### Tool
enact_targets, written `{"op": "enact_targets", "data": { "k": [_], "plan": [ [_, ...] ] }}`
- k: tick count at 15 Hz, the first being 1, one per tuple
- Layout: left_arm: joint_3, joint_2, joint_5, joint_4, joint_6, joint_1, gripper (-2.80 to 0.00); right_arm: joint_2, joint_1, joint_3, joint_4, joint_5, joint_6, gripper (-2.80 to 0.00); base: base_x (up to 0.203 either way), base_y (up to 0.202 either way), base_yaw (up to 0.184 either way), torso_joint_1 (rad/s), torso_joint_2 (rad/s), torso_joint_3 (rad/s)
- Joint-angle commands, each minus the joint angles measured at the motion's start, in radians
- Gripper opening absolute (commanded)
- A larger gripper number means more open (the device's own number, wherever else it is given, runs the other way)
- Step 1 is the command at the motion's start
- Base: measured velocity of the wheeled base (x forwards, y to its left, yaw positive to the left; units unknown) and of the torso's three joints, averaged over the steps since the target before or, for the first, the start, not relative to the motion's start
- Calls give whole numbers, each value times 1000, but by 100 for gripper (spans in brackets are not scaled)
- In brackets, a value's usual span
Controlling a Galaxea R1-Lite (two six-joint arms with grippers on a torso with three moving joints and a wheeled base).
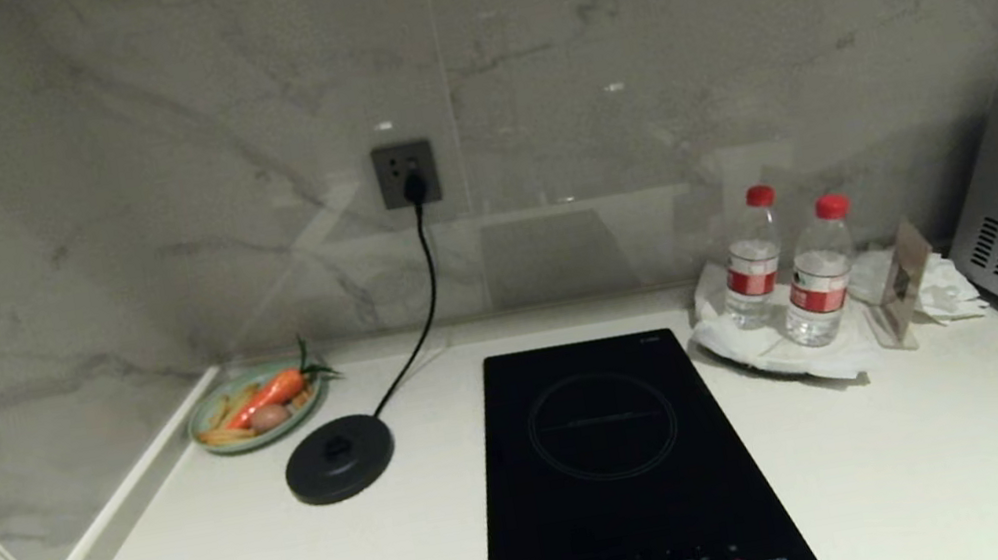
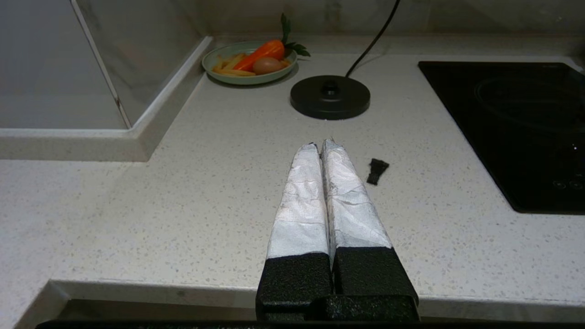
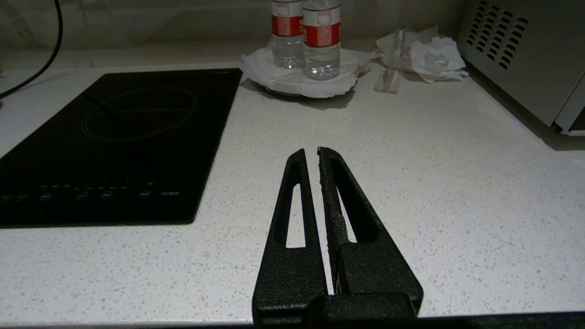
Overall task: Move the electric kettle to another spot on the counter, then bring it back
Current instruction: Grab the kettle
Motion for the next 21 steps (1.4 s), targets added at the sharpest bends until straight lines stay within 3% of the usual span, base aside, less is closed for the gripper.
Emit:
{"op": "enact_targets", "data": {
  "k": [1, 21],
  "plan": [
    [0, 1, 0, 0, 0, 0, -280, 0, 0, 0, -1, 0, 0, -280, 0, 0, 0, 150, -383, -233],
    [0, 1, 0, 0, 1, 0, -280, 0, 0, 0, -1, 1, -2, -280, 0, 0, 0, 135, -311, -181]
  ]
}}
